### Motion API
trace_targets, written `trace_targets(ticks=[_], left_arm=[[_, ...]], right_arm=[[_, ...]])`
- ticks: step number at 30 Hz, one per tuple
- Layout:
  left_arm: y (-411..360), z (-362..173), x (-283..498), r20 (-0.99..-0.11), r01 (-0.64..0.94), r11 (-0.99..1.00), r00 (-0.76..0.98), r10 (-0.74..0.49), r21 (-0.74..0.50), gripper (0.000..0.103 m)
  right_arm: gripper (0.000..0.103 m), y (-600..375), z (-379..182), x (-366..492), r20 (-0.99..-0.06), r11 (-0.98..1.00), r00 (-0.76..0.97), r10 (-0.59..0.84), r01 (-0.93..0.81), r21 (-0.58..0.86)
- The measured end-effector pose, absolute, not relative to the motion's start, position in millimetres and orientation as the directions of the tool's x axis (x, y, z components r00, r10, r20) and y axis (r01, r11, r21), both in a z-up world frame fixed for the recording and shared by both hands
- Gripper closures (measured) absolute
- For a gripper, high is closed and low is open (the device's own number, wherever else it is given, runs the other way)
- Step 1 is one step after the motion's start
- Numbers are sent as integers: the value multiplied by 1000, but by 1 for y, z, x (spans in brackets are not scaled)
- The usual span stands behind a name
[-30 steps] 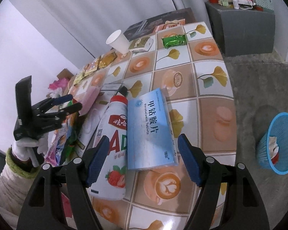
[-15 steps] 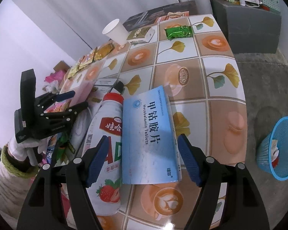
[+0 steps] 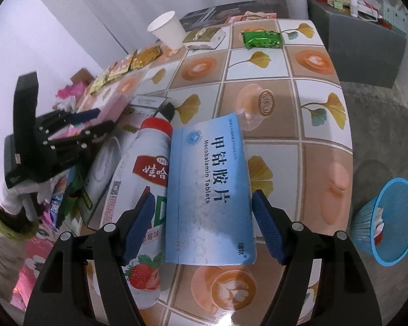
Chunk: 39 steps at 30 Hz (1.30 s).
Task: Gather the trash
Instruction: 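Grasp the pink sponge with the left tool while the right tool grasps the blue medicine box, then carry the pink sponge and blue box to the blue wastebasket and release both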
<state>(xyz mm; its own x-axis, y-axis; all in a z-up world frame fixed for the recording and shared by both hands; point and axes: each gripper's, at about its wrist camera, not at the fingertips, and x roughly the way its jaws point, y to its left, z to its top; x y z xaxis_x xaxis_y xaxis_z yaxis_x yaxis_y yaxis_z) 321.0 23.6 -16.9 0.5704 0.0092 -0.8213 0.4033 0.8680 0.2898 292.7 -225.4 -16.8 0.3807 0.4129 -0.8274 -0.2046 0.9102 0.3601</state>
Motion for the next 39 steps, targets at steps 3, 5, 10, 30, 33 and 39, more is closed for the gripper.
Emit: trace_targets(ticks=[3, 5, 10, 30, 33, 39], left_arm=[[25, -14, 320, -815, 400, 871, 579, 1, 285, 68], [26, -11, 319, -807, 395, 872, 591, 0, 289, 70], [30, -5, 319, -793, 383, 881, 609, -13, 279, 74], [49, 27, 312, -733, 318, 930, 675, -85, 186, 76], [49, 33, 310, -720, 314, 933, 687, -97, 175, 76], [49, 43, 306, -702, 316, 937, 701, -126, 148, 76]], right_arm=[[31, -220, -20, 294, -843, 918, 370, 391, -220, 329], [31, -218, -23, 295, -852, 922, 362, 380, -223, 317], [31, -216, -27, 297, -862, 925, 347, 370, -225, 306], [31, -223, -26, 296, -869, 937, 359, 340, -203, 283], [31, -219, -26, 297, -876, 942, 361, 321, -213, 257], [31, -207, -29, 301, -891, 951, 366, 270, -246, 188]])
